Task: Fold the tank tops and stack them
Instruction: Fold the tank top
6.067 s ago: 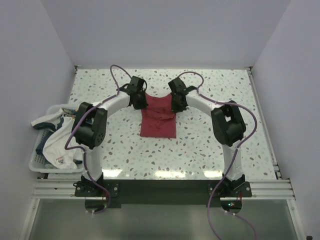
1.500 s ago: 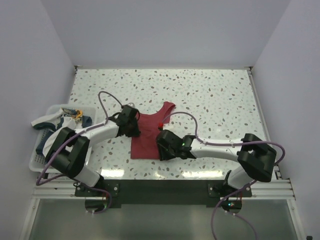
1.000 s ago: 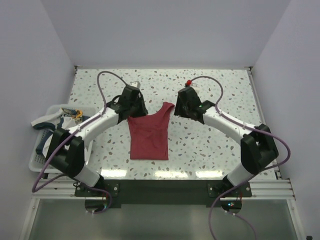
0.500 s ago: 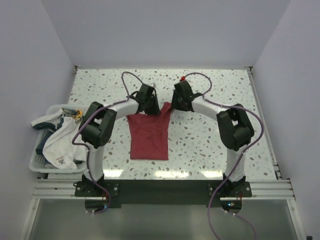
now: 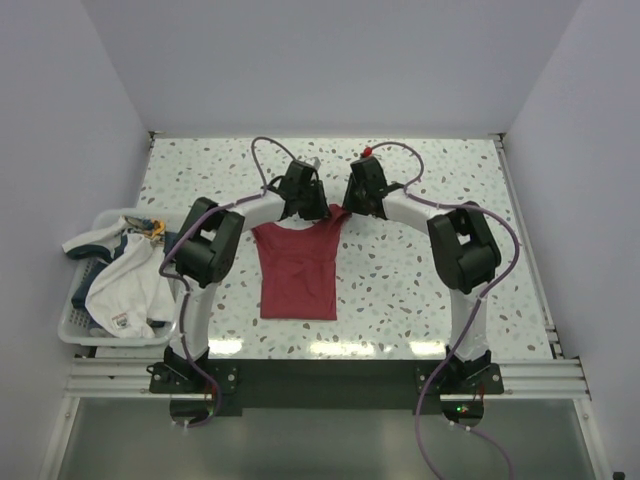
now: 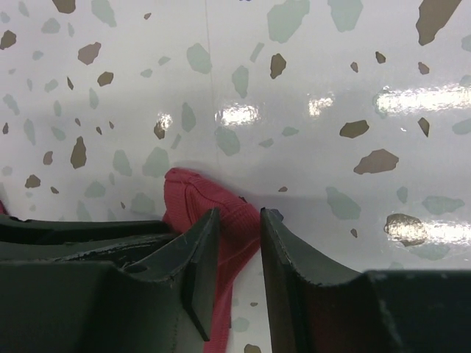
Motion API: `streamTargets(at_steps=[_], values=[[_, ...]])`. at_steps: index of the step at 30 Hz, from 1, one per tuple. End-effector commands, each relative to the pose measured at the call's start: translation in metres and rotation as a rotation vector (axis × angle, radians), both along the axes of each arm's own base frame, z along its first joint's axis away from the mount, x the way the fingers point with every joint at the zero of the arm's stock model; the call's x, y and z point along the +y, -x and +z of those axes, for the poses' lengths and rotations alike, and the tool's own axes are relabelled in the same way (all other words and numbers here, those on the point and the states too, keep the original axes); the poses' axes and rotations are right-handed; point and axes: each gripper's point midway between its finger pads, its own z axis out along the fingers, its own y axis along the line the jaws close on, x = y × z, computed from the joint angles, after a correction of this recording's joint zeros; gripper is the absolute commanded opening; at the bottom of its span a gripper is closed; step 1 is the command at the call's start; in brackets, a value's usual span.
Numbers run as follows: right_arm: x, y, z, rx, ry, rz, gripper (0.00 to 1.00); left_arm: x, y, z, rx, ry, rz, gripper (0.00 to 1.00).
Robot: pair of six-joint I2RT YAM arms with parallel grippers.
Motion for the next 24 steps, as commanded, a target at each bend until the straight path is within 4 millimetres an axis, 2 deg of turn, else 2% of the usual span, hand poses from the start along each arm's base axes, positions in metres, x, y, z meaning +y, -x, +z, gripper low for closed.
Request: streamTargets(at_steps=[1, 6, 15, 21, 22, 24], values=[[0.014, -0.019, 0.029, -0.079, -0.077, -0.001, 0.32, -0.015, -0.009, 0.007, -0.03, 0.037, -0.029, 0.25], [0.014, -0.014, 0.043, -0.091, -0.093, 0.008, 0.33, -0.022, -0.006, 0.004, -0.024, 0.046, -0.045, 0.25], [0.014, -0.013, 0.054, -0.09, -0.097, 0.007, 0.3, -0.036, -0.003, 0.002, -0.014, 0.08, -0.072, 0.25], [0.005, -0.016, 0.081, -0.132, -0.085, -0.04, 0.31, -0.042, 0.002, -0.002, 0.0, 0.097, -0.083, 0.25], [0.001, -0.016, 0.091, -0.154, -0.077, -0.047, 0.32, -0.043, 0.003, -0.003, 0.001, 0.101, -0.085, 0.25], [-0.005, -0.016, 0.1, -0.172, -0.061, -0.06, 0.36, -0.044, 0.005, -0.005, 0.007, 0.105, -0.086, 0.25]])
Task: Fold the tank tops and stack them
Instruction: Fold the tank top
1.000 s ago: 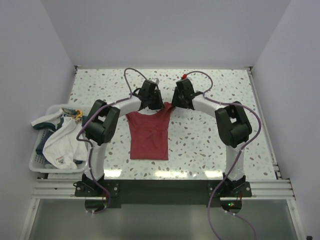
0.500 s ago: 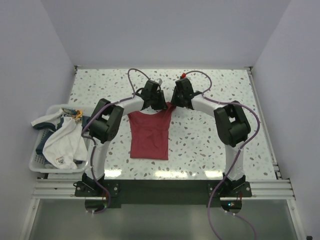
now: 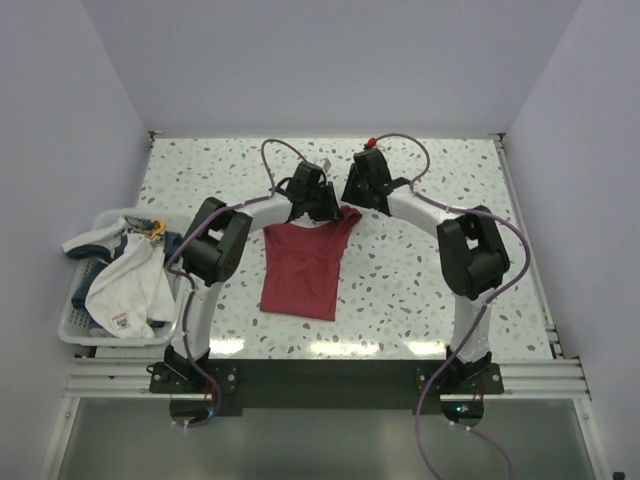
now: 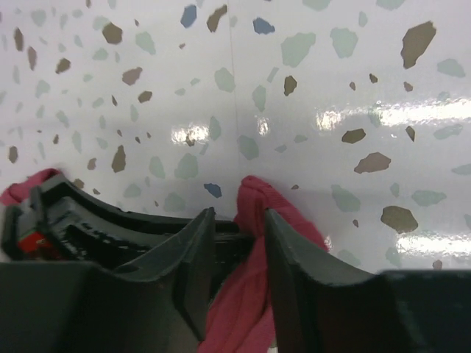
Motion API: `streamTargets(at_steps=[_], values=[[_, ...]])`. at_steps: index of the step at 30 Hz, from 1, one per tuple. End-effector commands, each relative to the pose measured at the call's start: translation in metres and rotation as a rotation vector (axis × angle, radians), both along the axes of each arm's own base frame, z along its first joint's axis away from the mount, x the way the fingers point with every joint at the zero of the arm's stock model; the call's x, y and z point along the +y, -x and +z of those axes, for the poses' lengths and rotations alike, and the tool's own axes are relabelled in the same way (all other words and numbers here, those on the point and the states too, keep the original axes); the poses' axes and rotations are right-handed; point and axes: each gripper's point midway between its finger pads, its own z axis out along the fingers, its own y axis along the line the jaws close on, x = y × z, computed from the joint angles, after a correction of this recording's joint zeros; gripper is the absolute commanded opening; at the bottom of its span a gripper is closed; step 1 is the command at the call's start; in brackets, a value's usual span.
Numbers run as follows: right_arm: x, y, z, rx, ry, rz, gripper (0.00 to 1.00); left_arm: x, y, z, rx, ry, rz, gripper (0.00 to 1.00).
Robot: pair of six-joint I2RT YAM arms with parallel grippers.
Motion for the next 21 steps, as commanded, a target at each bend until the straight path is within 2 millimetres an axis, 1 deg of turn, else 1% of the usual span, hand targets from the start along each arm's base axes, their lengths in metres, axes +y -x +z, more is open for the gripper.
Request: streamTargets(at_steps=[1, 2, 3, 4, 5, 6, 7, 8, 9, 10, 11, 13, 14, 16, 18, 19, 21], values=[[-0.011, -0.013, 0.074, -0.149, -0.013, -0.045, 0.42, -0.011, 0.002, -0.005, 0.008, 0.029, -0.019, 0.25], [-0.016, -0.012, 0.081, -0.162, -0.002, -0.058, 0.44, -0.011, 0.002, -0.005, 0.009, 0.03, -0.018, 0.25], [-0.021, -0.011, 0.083, -0.165, 0.012, -0.062, 0.45, -0.01, 0.002, -0.006, 0.007, 0.028, -0.018, 0.25], [-0.028, -0.008, 0.078, -0.145, 0.034, -0.07, 0.46, -0.01, 0.001, -0.005, 0.006, 0.029, -0.016, 0.25], [-0.034, -0.006, 0.079, -0.144, 0.047, -0.076, 0.46, -0.01, 0.001, -0.005, 0.006, 0.026, -0.016, 0.25], [-0.038, -0.004, 0.076, -0.138, 0.061, -0.074, 0.46, -0.01, 0.001, -0.006, 0.008, 0.026, -0.015, 0.25], [-0.047, 0.003, 0.063, -0.111, 0.077, -0.082, 0.44, -0.01, 0.001, -0.006, 0.008, 0.024, -0.012, 0.25], [-0.05, 0.007, 0.057, -0.101, 0.077, -0.08, 0.42, -0.009, 0.001, -0.007, 0.01, 0.02, -0.012, 0.25], [-0.047, 0.012, 0.055, -0.098, 0.054, -0.052, 0.4, -0.009, 0.001, -0.007, 0.01, 0.02, -0.012, 0.25], [-0.049, 0.02, 0.04, -0.083, 0.054, -0.043, 0.34, -0.009, 0.002, -0.009, 0.014, 0.018, -0.01, 0.25], [-0.05, 0.023, 0.032, -0.073, 0.058, -0.037, 0.32, -0.009, 0.002, -0.01, 0.016, 0.018, -0.011, 0.25], [-0.047, 0.03, 0.013, -0.041, 0.057, 0.002, 0.32, -0.009, 0.002, -0.009, 0.014, 0.018, -0.01, 0.25], [-0.045, 0.032, 0.008, -0.031, 0.057, 0.013, 0.32, -0.009, 0.0, -0.008, 0.013, 0.02, -0.01, 0.25], [-0.042, 0.034, -0.002, -0.026, 0.046, 0.029, 0.32, -0.009, 0.001, -0.008, 0.015, 0.017, -0.01, 0.25], [-0.04, 0.033, -0.005, -0.027, 0.037, 0.037, 0.34, -0.009, 0.0, -0.007, 0.013, 0.016, -0.01, 0.25], [-0.038, 0.031, -0.009, -0.023, 0.034, 0.042, 0.38, -0.009, 0.0, -0.007, 0.012, 0.015, -0.009, 0.25], [-0.037, 0.029, -0.01, -0.027, 0.027, 0.035, 0.41, -0.008, 0.0, -0.008, 0.014, 0.01, -0.005, 0.25]])
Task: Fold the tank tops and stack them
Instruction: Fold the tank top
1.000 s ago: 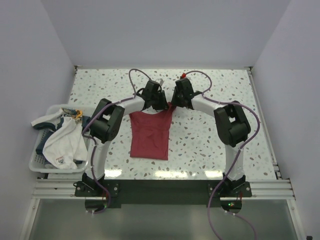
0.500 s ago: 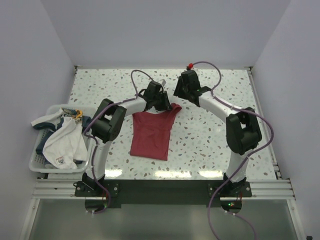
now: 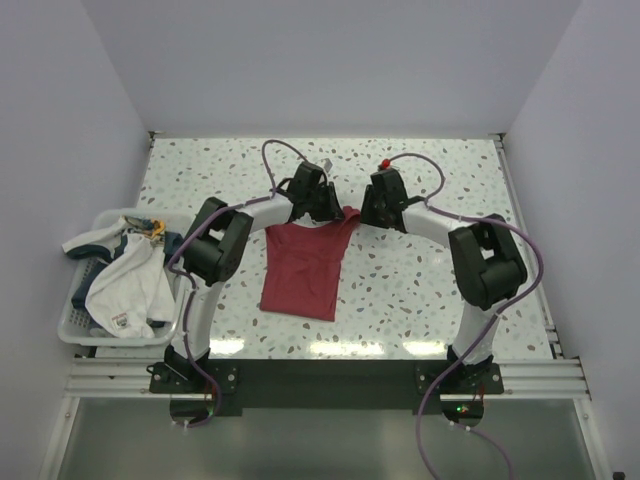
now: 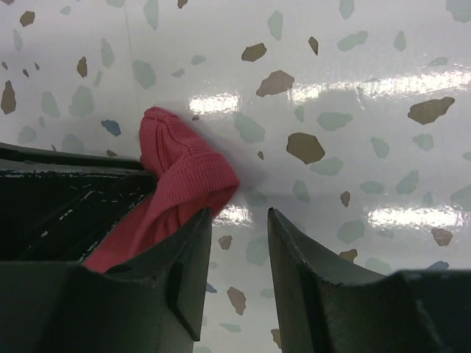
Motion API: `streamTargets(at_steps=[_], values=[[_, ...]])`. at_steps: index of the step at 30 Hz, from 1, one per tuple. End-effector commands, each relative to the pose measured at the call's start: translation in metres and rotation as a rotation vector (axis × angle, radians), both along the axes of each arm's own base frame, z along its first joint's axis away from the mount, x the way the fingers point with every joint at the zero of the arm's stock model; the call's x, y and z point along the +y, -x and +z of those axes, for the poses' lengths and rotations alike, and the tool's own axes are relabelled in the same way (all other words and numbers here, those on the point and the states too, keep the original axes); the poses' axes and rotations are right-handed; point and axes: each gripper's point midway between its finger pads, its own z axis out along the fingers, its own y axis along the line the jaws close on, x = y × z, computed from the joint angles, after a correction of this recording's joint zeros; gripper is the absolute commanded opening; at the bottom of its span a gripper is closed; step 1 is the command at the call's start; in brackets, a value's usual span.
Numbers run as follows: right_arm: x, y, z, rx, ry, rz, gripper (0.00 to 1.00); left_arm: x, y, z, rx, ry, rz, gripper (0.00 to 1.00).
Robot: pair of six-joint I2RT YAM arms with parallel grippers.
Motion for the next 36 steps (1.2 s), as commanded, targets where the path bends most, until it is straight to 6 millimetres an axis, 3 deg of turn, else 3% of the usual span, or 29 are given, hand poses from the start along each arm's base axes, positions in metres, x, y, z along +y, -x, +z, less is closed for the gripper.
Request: streamTargets(at_steps=[1, 5, 9, 15, 17, 21, 24, 36], values=[[0.013, -0.018, 0.015, -0.087, -0.05, 0.023, 0.42, -0.001, 0.0, -0.01, 0.017, -0.015, 0.005, 0.25], [0.014, -0.02, 0.007, -0.071, -0.052, 0.011, 0.42, -0.001, -0.001, -0.012, 0.02, -0.021, 0.006, 0.25], [0.014, -0.024, 0.0, -0.06, -0.048, -0.011, 0.34, -0.001, -0.001, -0.013, 0.023, -0.023, 0.007, 0.25], [0.014, -0.029, -0.005, -0.057, -0.042, -0.024, 0.34, -0.001, 0.0, -0.015, 0.025, -0.028, 0.004, 0.25], [0.014, -0.031, -0.002, -0.069, -0.044, -0.027, 0.31, -0.001, 0.001, -0.018, 0.032, -0.029, 0.001, 0.25], [0.017, -0.037, 0.009, -0.1, -0.071, -0.045, 0.08, -0.002, 0.002, -0.021, 0.039, -0.026, -0.006, 0.25], [0.019, -0.039, 0.016, -0.106, -0.091, -0.054, 0.0, -0.002, 0.002, -0.02, 0.036, -0.023, -0.007, 0.25], [0.021, -0.036, 0.061, -0.136, -0.118, -0.097, 0.0, -0.014, 0.006, -0.017, 0.035, 0.0, -0.034, 0.25]])
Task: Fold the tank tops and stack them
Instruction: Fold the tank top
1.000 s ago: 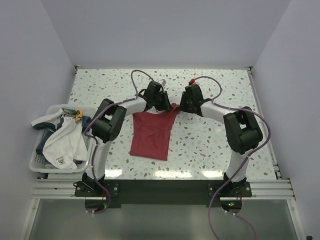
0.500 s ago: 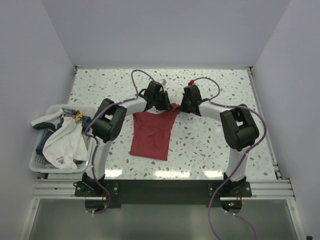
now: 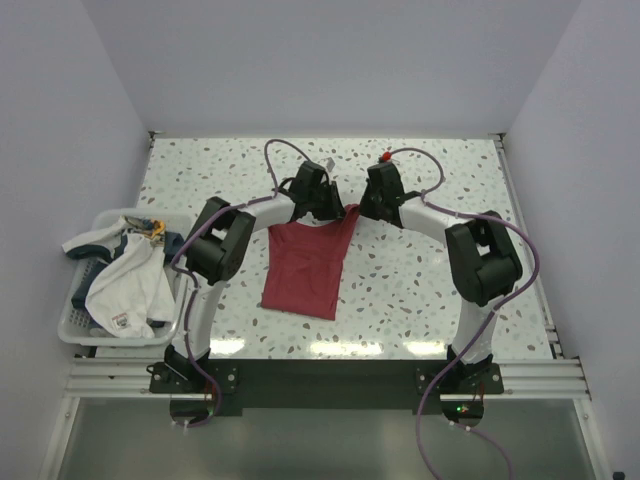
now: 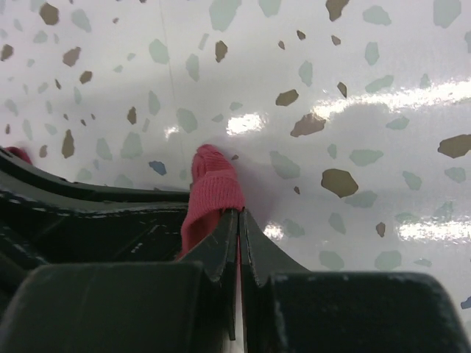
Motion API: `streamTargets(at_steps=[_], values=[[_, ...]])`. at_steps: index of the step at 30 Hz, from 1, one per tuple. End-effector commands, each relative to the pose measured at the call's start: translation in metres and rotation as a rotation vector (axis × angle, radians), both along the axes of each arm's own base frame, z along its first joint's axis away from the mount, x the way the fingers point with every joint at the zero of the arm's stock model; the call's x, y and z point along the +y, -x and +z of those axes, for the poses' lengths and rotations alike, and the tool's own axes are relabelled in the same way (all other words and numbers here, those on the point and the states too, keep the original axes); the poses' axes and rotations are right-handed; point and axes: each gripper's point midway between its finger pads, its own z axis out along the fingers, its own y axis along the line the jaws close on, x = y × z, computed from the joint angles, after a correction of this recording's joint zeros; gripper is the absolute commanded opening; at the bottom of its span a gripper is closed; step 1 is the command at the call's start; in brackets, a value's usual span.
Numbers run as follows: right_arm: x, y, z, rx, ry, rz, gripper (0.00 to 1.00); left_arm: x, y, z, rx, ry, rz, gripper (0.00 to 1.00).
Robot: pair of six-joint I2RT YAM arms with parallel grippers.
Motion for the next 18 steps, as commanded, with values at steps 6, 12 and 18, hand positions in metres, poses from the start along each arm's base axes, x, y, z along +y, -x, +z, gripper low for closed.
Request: streamTargets(at_steps=[6, 12, 18], values=[[0.01, -0.019, 0.057, -0.09, -0.02, -0.048, 0.0, -0.004, 0.005, -0.007, 0.017, -0.023, -0.007, 0.26], [0.008, -0.019, 0.053, -0.069, 0.001, -0.063, 0.0, 0.003, -0.008, 0.011, -0.019, -0.035, 0.021, 0.37], [0.007, -0.02, 0.057, -0.073, 0.006, -0.068, 0.0, 0.015, -0.018, 0.027, -0.048, -0.035, 0.052, 0.45]])
